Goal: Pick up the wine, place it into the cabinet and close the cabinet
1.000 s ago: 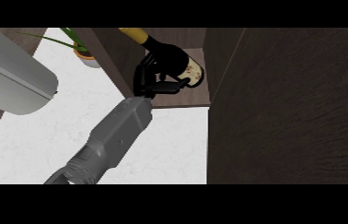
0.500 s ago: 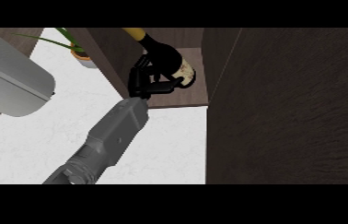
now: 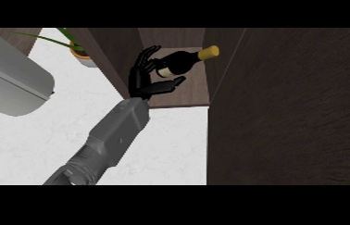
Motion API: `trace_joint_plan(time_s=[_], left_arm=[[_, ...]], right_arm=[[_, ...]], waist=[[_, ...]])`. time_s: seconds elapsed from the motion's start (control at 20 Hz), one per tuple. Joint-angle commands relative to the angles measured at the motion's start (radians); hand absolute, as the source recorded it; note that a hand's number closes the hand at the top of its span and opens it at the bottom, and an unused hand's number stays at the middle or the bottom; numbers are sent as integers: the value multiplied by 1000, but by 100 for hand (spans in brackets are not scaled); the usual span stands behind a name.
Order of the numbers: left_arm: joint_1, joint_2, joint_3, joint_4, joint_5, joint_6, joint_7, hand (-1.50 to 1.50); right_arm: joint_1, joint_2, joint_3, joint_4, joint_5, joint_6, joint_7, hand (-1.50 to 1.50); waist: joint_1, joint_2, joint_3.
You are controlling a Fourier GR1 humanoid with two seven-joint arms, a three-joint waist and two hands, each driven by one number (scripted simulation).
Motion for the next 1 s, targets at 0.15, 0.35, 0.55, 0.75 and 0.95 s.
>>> trace_joint_plan(time_s=[0.15, 0.35, 0.55, 0.75, 0.95], left_arm=[[63, 37, 17, -44, -25, -46, -118, -150], [120, 25, -17, -129, -53, 1, -105, -150], [110, 21, -36, -228, -76, 101, -33, -150], [200, 108, -101, -434, -117, 84, 62, -150], [348, 127, -190, -714, -160, 155, 132, -150]], right_arm=[[14, -5, 7, -29, -5, 0, 22, -150], [30, -2, 1, -73, -9, -21, 53, -150], [68, 21, 39, -107, 19, -28, 58, -150], [72, 34, 50, -47, 73, -4, -23, -150], [80, 23, 37, -135, 19, -37, 71, -150]], waist=[[40, -20, 9], [60, -30, 9], [60, -31, 9], [81, -36, 10], [88, -42, 10]])
